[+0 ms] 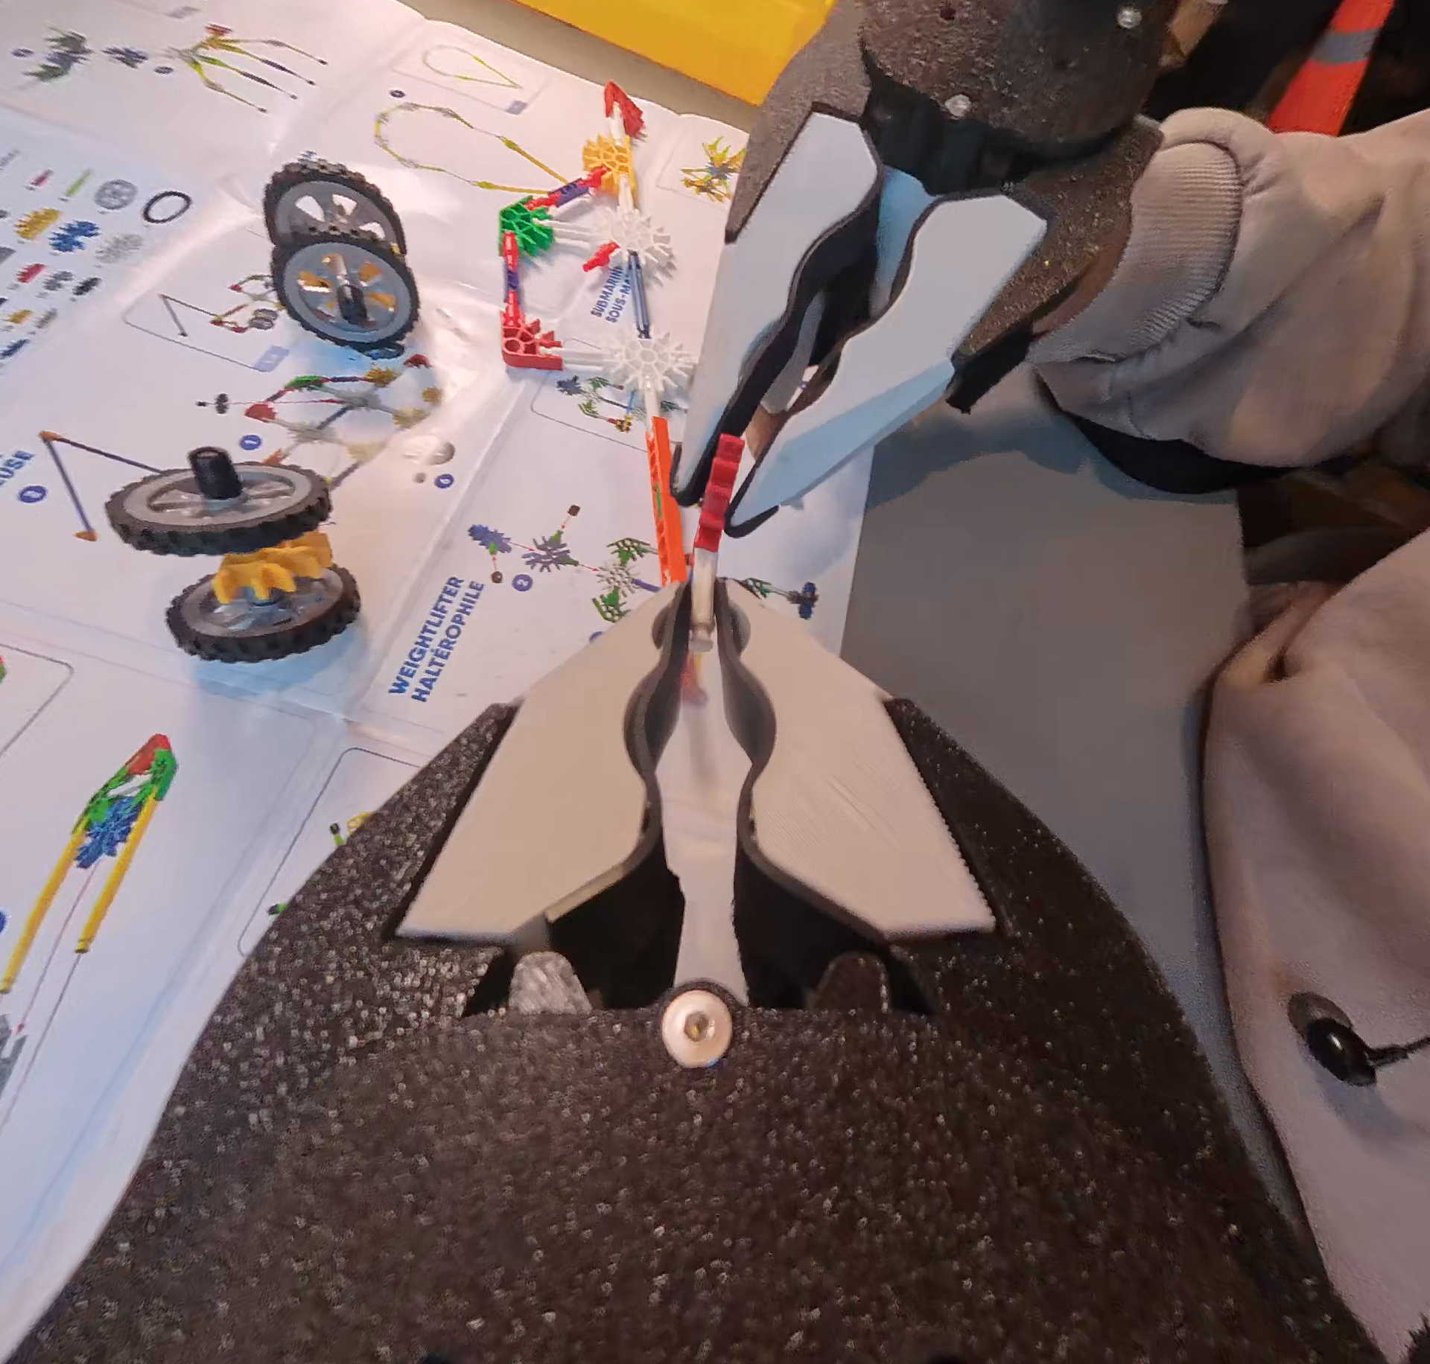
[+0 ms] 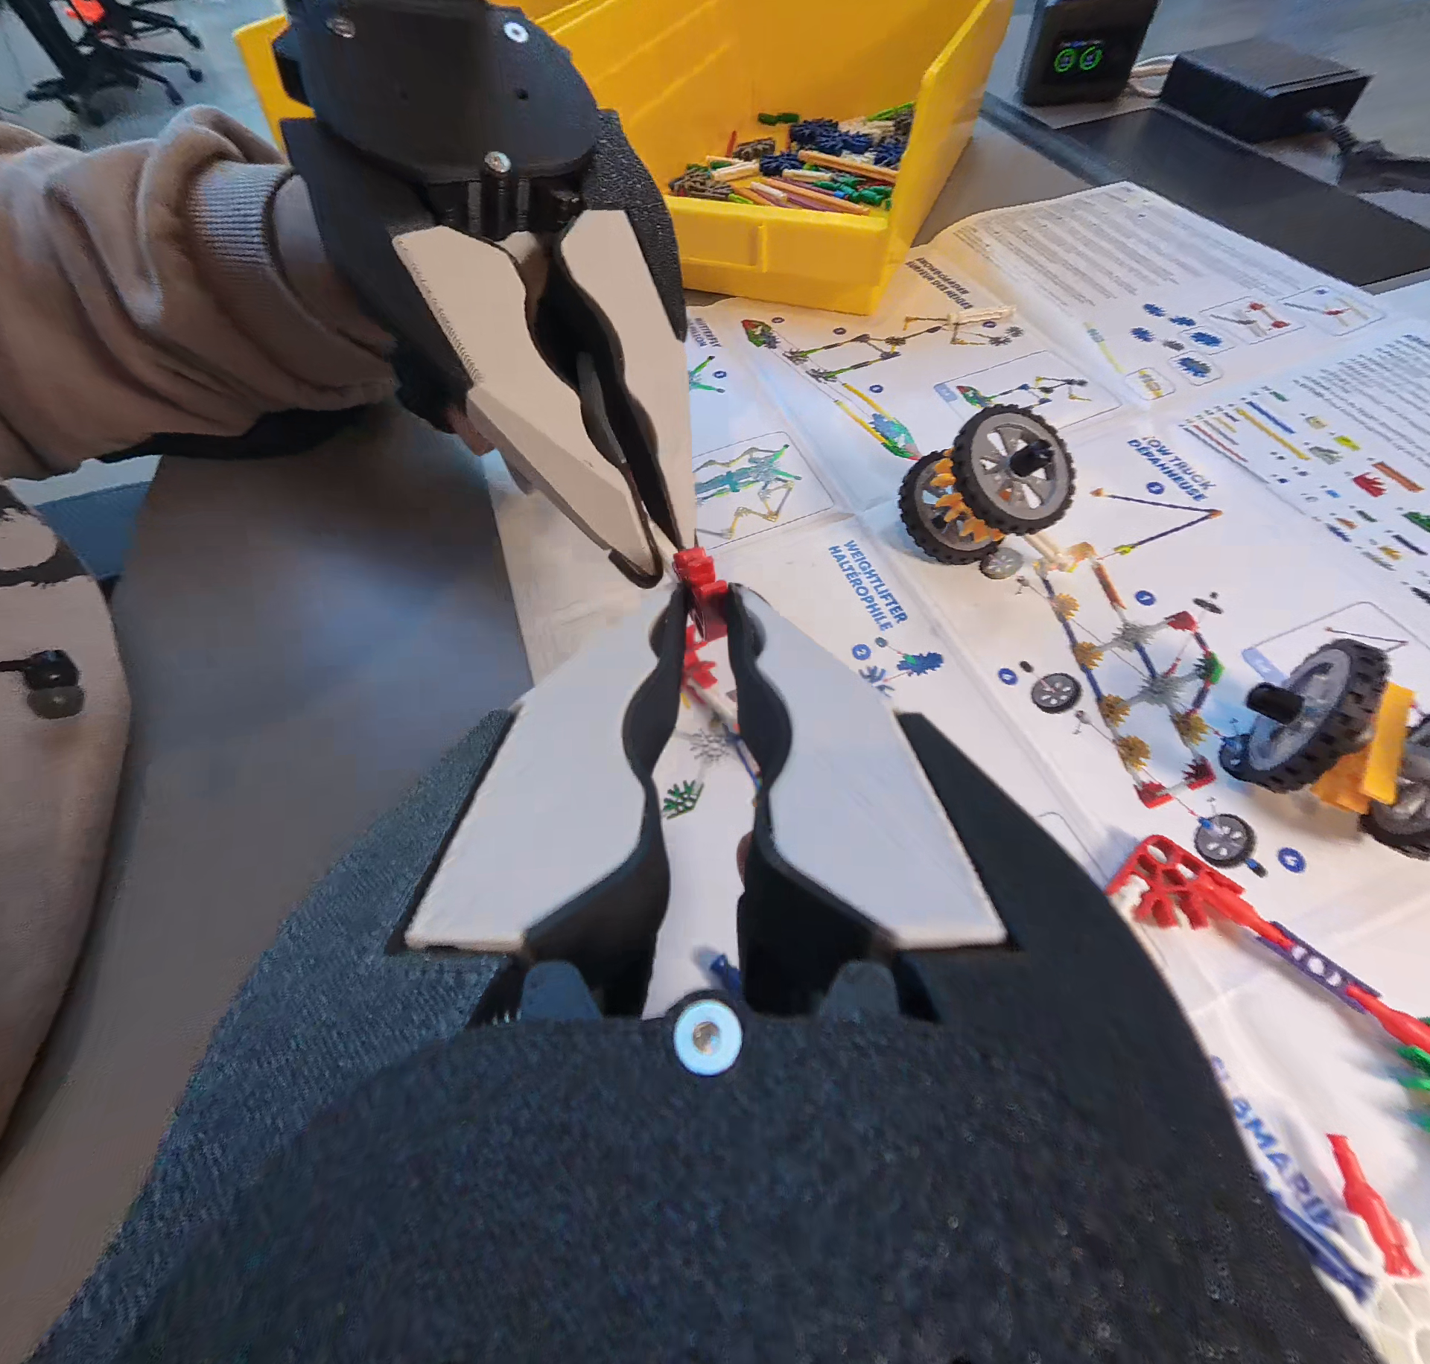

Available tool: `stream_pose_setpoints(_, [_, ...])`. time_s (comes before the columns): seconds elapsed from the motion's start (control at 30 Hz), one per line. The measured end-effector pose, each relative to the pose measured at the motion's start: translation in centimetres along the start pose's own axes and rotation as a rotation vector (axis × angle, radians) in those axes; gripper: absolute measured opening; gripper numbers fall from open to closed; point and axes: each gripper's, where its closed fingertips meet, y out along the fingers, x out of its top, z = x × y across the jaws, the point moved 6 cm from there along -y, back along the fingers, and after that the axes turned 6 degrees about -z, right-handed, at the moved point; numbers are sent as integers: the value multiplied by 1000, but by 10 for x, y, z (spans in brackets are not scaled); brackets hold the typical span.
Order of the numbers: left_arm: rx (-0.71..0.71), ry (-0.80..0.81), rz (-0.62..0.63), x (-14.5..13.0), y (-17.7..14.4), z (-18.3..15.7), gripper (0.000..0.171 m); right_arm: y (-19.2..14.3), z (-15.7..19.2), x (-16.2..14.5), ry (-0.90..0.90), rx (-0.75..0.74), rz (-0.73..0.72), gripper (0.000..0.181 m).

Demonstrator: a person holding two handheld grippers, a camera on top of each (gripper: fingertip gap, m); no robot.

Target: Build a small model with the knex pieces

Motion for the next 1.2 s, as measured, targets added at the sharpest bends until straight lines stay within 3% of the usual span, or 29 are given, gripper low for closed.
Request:
stream_pose_setpoints(0.37, [260,-43,-115,17,9,11,2,3,-16,10,-138,-310,-73,5])
stream_pose_setpoints(0.43, [66,-95,-154,26,23,-17,2,9,-16,15,-158,-339,-84,1])
stream_pose_setpoints(0.5, [169,120,-129,31,33,-28,2,7,-24,21,-202,-374,-104,2])
stream_pose_setpoints(0.6, [150,23,-211,48,10,-2,3,-9,-35,33,-93,-345,-213,3])
stream_pose_setpoints(0.8, [96,-108,-244,28,-4,21,3,-27,-42,30,36,-294,-299,4])
stream_pose_setpoints(1.03, [97,-92,-319,28,-18,32,3,-30,-38,28,210,-143,-444,4])
stream_pose_setpoints(1.13, [232,-11,-304,32,-39,47,3,-33,-37,29,208,-137,-451,5])
stream_pose_setpoints(1.2, [494,108,-259,39,-72,72,3,-33,-35,30,196,-135,-448,5])
